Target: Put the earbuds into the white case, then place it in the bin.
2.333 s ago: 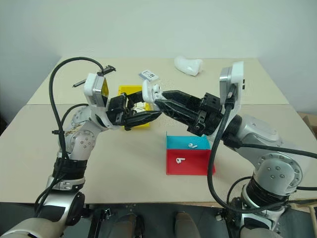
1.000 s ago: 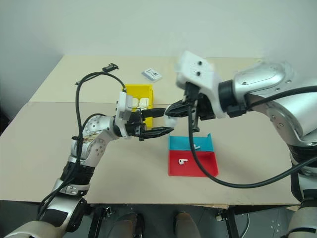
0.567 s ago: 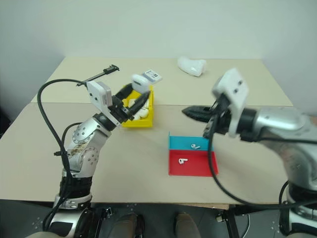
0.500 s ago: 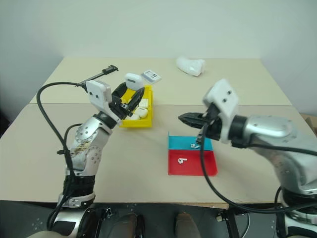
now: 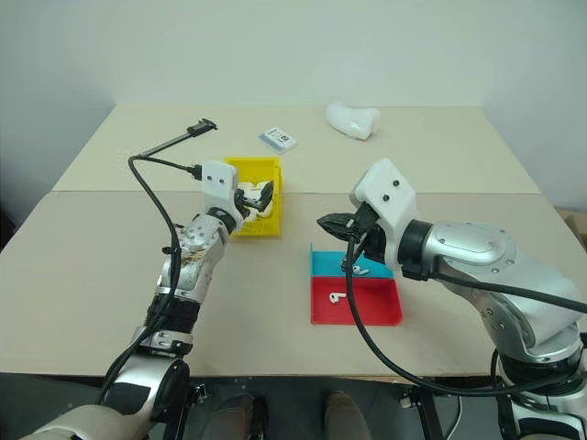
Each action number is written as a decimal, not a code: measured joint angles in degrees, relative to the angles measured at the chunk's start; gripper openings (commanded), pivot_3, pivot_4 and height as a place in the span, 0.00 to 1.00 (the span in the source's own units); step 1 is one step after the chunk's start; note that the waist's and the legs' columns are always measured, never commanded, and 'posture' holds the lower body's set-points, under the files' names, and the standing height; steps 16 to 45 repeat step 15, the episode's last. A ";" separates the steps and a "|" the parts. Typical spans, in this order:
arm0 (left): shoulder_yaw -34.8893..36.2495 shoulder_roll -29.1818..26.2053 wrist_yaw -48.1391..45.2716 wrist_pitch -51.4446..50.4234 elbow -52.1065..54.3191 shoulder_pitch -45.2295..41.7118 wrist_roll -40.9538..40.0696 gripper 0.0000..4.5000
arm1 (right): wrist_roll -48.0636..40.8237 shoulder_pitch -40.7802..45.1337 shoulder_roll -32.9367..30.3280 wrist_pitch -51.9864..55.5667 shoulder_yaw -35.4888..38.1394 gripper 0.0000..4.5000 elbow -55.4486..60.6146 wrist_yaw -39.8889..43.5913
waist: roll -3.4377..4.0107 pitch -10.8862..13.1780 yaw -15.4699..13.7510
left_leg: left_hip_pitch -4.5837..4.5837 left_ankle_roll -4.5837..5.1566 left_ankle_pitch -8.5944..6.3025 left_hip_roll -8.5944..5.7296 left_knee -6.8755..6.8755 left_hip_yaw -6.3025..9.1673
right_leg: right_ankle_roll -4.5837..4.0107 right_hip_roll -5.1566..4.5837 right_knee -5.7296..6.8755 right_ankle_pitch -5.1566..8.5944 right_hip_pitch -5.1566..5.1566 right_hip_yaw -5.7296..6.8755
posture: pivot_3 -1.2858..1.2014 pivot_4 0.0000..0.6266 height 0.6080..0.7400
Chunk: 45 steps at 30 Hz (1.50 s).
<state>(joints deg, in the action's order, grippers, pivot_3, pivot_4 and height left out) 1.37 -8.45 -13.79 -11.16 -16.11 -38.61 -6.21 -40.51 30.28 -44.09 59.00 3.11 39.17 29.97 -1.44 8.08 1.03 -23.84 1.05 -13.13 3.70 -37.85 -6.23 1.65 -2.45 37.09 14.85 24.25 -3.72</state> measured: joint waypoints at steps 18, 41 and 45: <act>19.13 -34.87 -30.99 -19.85 49.34 34.96 -26.43 0.99 | 6.55 -15.14 4.44 -22.02 2.19 0.00 -4.24 8.33 | 0.00 0.00 -0.29 | 0.39 -0.10 0.05 0.14 0.04 -0.19 | -0.04 -0.04 0.06 0.02 -0.21 0.00 | 0.52 0.24 1.00; 19.13 -34.87 -30.99 -19.85 49.34 34.96 -26.43 0.99 | 6.55 -15.14 4.44 -22.02 2.19 0.00 -4.24 8.33 | 0.00 0.00 -0.29 | 0.39 -0.10 0.05 0.14 0.04 -0.19 | -0.04 -0.04 0.06 0.02 -0.21 0.00 | 0.52 0.24 1.00; 19.13 -34.87 -30.99 -19.85 49.34 34.96 -26.43 0.99 | 6.55 -15.14 4.44 -22.02 2.19 0.00 -4.24 8.33 | 0.00 0.00 -0.29 | 0.39 -0.10 0.05 0.14 0.04 -0.19 | -0.04 -0.04 0.06 0.02 -0.21 0.00 | 0.52 0.24 1.00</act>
